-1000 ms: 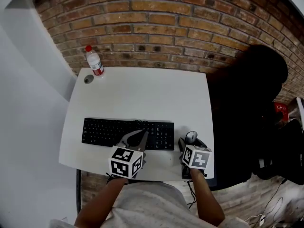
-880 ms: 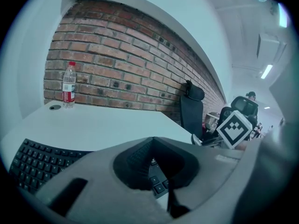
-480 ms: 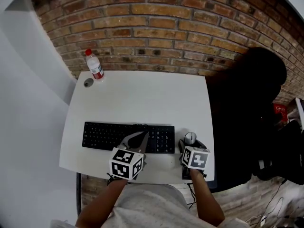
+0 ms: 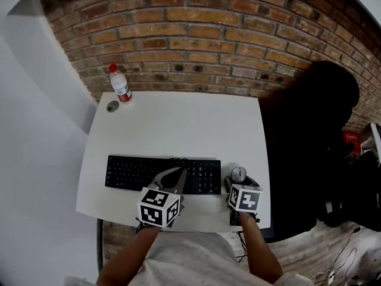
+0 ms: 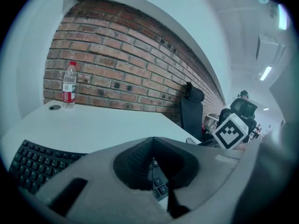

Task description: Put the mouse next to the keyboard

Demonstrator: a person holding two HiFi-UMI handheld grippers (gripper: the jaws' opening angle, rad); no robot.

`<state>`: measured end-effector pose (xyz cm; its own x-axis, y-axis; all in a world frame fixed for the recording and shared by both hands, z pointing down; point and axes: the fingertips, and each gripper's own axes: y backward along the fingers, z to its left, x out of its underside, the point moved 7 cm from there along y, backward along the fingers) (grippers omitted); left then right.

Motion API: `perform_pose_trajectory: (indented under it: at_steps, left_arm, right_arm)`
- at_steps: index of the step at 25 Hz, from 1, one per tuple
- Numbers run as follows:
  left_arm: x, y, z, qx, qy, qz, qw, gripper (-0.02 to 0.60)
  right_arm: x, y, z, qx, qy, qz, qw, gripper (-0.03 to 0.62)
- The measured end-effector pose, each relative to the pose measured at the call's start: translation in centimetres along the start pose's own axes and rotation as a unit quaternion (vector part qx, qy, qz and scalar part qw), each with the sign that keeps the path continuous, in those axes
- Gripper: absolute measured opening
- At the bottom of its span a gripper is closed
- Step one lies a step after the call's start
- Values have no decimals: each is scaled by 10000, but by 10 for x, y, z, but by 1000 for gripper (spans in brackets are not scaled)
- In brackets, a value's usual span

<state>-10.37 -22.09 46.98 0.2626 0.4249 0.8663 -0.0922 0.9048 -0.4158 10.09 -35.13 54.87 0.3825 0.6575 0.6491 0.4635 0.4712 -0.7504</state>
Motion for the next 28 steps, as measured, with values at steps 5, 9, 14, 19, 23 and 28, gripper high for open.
perform_pose_trajectory:
  at_steps: [5, 9, 14, 19, 23, 28]
  left_arm:
    - [1, 0, 0, 3, 9, -17, 10000, -8]
    - [1, 2, 1, -11, 32, -21, 10000, -8]
    - [4, 5, 3, -12, 75, -19, 10000, -7]
    - [3, 8, 2, 7, 120, -72, 9999, -7]
    - [2, 14, 7, -6, 128, -106, 9999, -8]
    - [-1, 22, 11, -2, 132, -191, 9997, -8]
  right_arm:
    - [0, -3, 0, 51, 47, -3, 10000, 314]
    - [1, -3, 1, 142, 234, -7, 9996, 314]
    - [3, -3, 2, 165, 294, -74, 9994, 313]
    - [2, -2, 2, 129, 312, -58, 9994, 311]
    - [1, 4, 3, 138, 283, -134, 9994, 307]
    - [-10, 17, 10, 101, 298, -381, 9988, 283]
